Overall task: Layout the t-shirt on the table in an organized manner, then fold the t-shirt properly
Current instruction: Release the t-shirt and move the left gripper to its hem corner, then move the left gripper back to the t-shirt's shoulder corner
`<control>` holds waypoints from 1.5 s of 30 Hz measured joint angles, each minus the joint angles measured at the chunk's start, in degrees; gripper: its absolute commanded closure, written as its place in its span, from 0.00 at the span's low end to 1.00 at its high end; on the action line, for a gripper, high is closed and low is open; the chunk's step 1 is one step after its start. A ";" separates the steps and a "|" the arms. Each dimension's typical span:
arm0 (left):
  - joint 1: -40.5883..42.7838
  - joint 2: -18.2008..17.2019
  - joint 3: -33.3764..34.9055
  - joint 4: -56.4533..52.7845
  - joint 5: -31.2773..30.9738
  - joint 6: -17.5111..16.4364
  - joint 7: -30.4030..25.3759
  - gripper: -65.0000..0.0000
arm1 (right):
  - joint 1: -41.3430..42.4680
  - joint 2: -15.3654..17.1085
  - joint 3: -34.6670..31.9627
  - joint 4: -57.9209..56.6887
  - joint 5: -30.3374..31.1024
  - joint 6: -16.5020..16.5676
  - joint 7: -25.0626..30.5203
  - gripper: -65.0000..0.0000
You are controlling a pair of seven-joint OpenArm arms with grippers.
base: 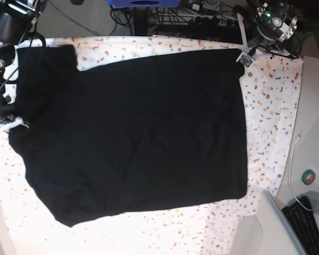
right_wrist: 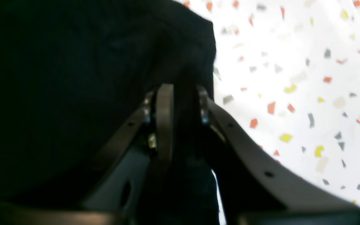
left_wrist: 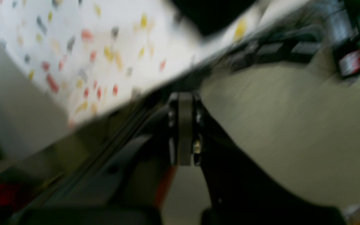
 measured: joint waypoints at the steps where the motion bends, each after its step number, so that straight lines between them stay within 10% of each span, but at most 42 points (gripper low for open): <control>1: -1.70 0.48 -1.99 0.02 -4.26 -0.17 -0.07 1.00 | 0.02 0.00 -0.09 0.00 -0.02 0.00 0.13 0.96; 6: -17.25 -0.11 -11.74 -7.34 -23.74 1.01 -0.90 1.00 | -0.28 1.25 -5.64 -0.39 0.24 -0.17 0.17 1.00; 10: -30.10 -0.87 -7.74 -22.73 -15.80 6.38 -0.26 1.00 | 1.73 2.93 -9.99 -4.48 0.37 -0.02 0.44 1.00; 16: -40.28 0.96 2.75 -38.36 -8.79 5.95 -2.27 1.00 | 1.55 3.72 -9.75 -8.94 -0.04 -0.39 0.35 1.00; 28: -63.28 -0.87 13.40 -76.43 -7.69 7.02 -23.02 1.00 | 0.15 3.56 -9.77 -14.14 0.66 -6.64 3.69 1.00; 40: -74.93 2.10 18.71 -82.25 -7.98 7.85 -22.36 1.00 | -1.57 -2.05 -9.49 -5.99 0.39 -6.93 2.03 1.00; 45: -70.69 0.44 14.14 -69.05 -10.36 7.87 -12.94 1.00 | -5.29 -1.53 -5.66 7.23 0.09 -7.19 2.25 1.00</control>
